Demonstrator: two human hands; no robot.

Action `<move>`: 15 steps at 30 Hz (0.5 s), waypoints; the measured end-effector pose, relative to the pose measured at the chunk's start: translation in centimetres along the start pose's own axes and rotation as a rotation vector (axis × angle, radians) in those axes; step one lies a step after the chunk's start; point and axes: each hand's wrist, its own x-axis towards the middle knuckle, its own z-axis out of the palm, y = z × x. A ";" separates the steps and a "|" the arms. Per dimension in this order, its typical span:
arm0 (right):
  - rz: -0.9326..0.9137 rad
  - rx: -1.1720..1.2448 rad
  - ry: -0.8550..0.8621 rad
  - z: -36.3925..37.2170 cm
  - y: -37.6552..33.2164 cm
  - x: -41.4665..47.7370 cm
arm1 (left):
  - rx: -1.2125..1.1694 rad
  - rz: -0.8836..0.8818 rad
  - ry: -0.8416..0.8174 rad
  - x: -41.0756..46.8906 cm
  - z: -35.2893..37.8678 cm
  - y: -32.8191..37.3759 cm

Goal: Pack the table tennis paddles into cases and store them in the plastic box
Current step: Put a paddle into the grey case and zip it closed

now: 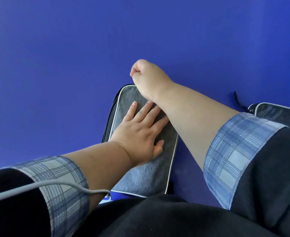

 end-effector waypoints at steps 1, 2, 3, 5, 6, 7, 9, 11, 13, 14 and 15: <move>-0.008 0.028 0.006 0.6 -0.5 0.1 | -0.020 0.007 0.016 0.0 -0.1 -0.1; 0.001 0.065 0.014 1.0 -0.6 0.2 | -0.045 0.017 0.040 -0.1 -0.2 -0.2; 0.015 0.101 0.027 1.3 -0.6 0.2 | -0.087 0.024 0.078 -0.2 -0.2 -0.3; 0.026 0.150 0.049 1.4 -0.3 0.2 | -0.247 -0.014 0.212 -0.7 -0.2 -0.5; 0.028 0.179 0.064 1.3 -0.2 0.1 | -0.345 -0.072 0.299 -0.8 -0.3 -0.6; 0.027 0.222 0.093 1.2 -0.1 -0.1 | -0.427 -0.155 0.397 -0.9 -0.6 -0.6; 0.022 0.315 0.230 0.8 0.0 -0.8 | -0.551 -0.391 0.545 -0.4 -1.5 -1.2; -0.035 0.288 0.470 0.6 0.1 -2.8 | -0.692 -0.623 0.504 0.7 -2.7 -3.2; -0.149 0.138 0.647 1.7 0.5 -5.5 | -0.772 -0.707 0.349 2.3 -3.6 -6.5; -0.171 0.033 0.633 2.7 0.6 -7.0 | -0.759 -0.685 0.246 3.1 -4.0 -8.3; -0.145 -0.088 0.539 4.0 0.8 -8.3 | -0.714 -0.623 0.131 3.7 -4.3 -9.8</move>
